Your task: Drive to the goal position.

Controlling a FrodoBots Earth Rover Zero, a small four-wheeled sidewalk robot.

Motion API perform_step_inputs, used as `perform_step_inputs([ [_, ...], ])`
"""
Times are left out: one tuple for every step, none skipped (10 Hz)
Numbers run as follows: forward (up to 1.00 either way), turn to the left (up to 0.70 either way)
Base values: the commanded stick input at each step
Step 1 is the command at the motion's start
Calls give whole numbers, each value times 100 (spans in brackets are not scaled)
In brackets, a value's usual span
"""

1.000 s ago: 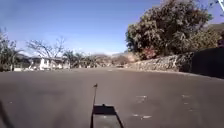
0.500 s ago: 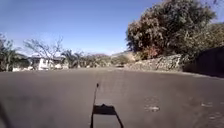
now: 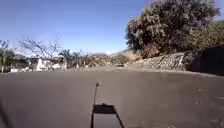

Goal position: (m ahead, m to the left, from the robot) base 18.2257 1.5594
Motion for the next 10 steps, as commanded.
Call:
perform_step_inputs([
  [100,0],
  [100,0],
  [100,0],
  [100,0],
  [100,0],
  [100,0],
  [100,0],
  [100,0],
  [100,0],
  [100,0],
])
